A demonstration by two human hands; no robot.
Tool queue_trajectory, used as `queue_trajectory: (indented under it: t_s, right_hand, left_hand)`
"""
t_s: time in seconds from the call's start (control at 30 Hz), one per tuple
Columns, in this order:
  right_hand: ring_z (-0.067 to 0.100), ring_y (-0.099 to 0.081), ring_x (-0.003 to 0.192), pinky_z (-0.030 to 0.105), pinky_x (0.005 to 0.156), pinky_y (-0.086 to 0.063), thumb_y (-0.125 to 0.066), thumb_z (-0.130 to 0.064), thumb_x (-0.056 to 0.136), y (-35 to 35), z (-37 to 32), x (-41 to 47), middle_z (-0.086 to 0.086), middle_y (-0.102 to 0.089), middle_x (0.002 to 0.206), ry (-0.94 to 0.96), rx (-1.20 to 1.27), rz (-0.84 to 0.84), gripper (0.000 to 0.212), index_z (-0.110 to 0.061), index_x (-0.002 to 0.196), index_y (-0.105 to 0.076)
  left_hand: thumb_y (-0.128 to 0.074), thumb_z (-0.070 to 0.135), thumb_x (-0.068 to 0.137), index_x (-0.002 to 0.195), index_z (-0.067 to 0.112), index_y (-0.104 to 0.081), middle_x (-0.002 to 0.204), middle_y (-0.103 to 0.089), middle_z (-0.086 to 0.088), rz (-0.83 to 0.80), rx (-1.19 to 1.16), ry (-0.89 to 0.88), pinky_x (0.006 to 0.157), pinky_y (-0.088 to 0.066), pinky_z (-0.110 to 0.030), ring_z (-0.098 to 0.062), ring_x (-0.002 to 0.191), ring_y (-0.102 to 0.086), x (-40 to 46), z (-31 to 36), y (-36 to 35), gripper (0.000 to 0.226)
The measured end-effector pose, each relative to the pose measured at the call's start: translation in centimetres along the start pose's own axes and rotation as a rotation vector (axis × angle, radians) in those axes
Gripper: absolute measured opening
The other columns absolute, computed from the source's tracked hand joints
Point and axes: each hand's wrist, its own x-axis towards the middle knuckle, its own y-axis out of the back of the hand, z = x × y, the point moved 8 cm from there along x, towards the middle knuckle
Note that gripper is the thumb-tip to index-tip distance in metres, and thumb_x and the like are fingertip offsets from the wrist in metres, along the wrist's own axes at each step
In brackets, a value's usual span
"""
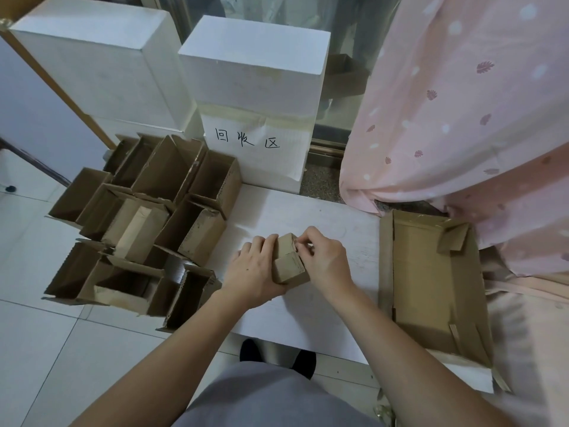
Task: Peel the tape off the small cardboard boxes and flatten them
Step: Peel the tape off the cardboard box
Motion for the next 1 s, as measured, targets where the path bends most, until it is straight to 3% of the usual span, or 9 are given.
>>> queue_trajectory:
  t_s: [0.13, 0.23, 0.3, 0.4, 0.53, 0.63, 0.77, 0.87, 1.0]
  right_hand:
    - [0.009, -0.065, 0.08, 0.027, 0.077, -0.05, -0.072, -0.017, 0.091, -0.1, -1.1, 0.1, -0.01, -0.072, 0.083, 0.047, 0.127, -0.05, 0.002, -0.019, 0.09, -0.072]
    - [0.008, -0.067, 0.092, 0.026, 0.086, -0.051, -0.069, -0.016, 0.093, -0.7, -2.1, 0.1, -0.006, -0.075, 0.096, 0.105, 0.185, -0.117, 0.011, -0.018, 0.099, -0.078]
    - [0.007, -0.068, 0.096, 0.025, 0.091, -0.052, -0.07, -0.011, 0.092, -1.0, -2.2, -0.1, -0.006, -0.076, 0.1, 0.045, 0.258, -0.157, 0.017, -0.019, 0.104, -0.078]
    - [0.006, -0.07, 0.089, 0.022, 0.087, -0.054, -0.079, -0.006, 0.084, -1.3, -2.0, -0.1, -0.005, -0.074, 0.093, -0.073, 0.354, -0.168, 0.023, -0.02, 0.101, -0.073]
    - [0.007, -0.063, 0.07, 0.016, 0.07, -0.051, -0.078, 0.0, 0.08, -0.5, -1.9, 0.4, 0.0, -0.07, 0.084, -0.131, 0.385, -0.065, 0.023, -0.017, 0.089, -0.065]
    - [0.009, -0.063, 0.074, 0.02, 0.071, -0.052, -0.075, 0.001, 0.079, 0.5, -1.9, 0.6, -0.002, -0.067, 0.083, -0.043, 0.28, 0.026, 0.02, -0.016, 0.085, -0.066]
    - [0.007, -0.064, 0.087, 0.017, 0.08, -0.049, -0.078, -0.006, 0.082, -0.4, -2.3, 0.2, -0.006, -0.069, 0.09, 0.054, 0.243, -0.029, 0.011, -0.016, 0.087, -0.078]
    - [0.007, -0.067, 0.093, 0.022, 0.087, -0.052, -0.073, -0.007, 0.089, -0.8, -1.2, -0.2, -0.006, -0.073, 0.097, -0.033, 0.364, -0.08, 0.017, -0.02, 0.098, -0.078]
    - [0.011, -0.069, 0.089, 0.028, 0.088, -0.056, -0.081, -0.012, 0.084, -0.7, 2.3, -0.5, -0.002, -0.075, 0.095, -0.264, 0.432, -0.084, 0.021, -0.018, 0.103, -0.075]
  left_hand:
    - [-0.072, 0.074, 0.069, 0.152, 0.027, -0.022, 0.132, -0.042, 0.005, 0.043, -0.042, 0.037, 0.097, -0.042, -0.04, -0.02, 0.118, -0.046, -0.8, 0.0, 0.3, 0.107]
    - [-0.072, 0.069, 0.072, 0.151, 0.02, -0.021, 0.134, -0.04, 0.002, 0.071, -0.023, 0.048, 0.1, -0.041, -0.041, -0.021, 0.121, -0.044, -1.1, -0.6, 0.4, 0.106]
    - [-0.074, 0.065, 0.071, 0.146, 0.016, -0.024, 0.131, -0.043, -0.001, 0.12, -0.017, 0.04, 0.098, -0.044, -0.044, -0.024, 0.119, -0.047, -1.4, -0.9, 0.7, 0.102]
    - [-0.078, 0.059, 0.067, 0.138, 0.015, -0.028, 0.125, -0.047, -0.005, 0.163, -0.033, 0.019, 0.091, -0.048, -0.047, -0.028, 0.112, -0.052, -1.8, -1.1, 0.7, 0.098]
    - [-0.083, 0.058, 0.067, 0.136, 0.012, -0.032, 0.12, -0.043, -0.003, 0.146, -0.151, 0.018, 0.086, -0.051, -0.045, -0.026, 0.105, -0.049, -2.1, -1.8, 0.6, 0.098]
    - [-0.084, 0.061, 0.067, 0.138, 0.014, -0.031, 0.12, -0.039, 0.0, 0.135, -0.198, 0.017, 0.087, -0.052, -0.046, -0.021, 0.106, -0.045, -2.1, -2.3, 0.9, 0.1]
    - [-0.082, 0.064, 0.068, 0.142, 0.014, -0.029, 0.125, -0.039, 0.0, 0.127, -0.187, 0.04, 0.09, -0.05, -0.045, -0.021, 0.112, -0.045, -1.6, -1.9, 1.2, 0.103]
    - [-0.082, 0.062, 0.069, 0.143, 0.014, -0.03, 0.126, -0.04, -0.001, 0.116, -0.179, 0.046, 0.091, -0.049, -0.044, -0.022, 0.114, -0.045, -1.2, -1.6, 1.1, 0.103]
    - [-0.084, 0.055, 0.069, 0.144, 0.01, -0.034, 0.127, -0.042, -0.004, 0.08, -0.156, 0.023, 0.089, -0.043, -0.041, -0.026, 0.114, -0.045, -0.7, -0.3, 0.3, 0.101]
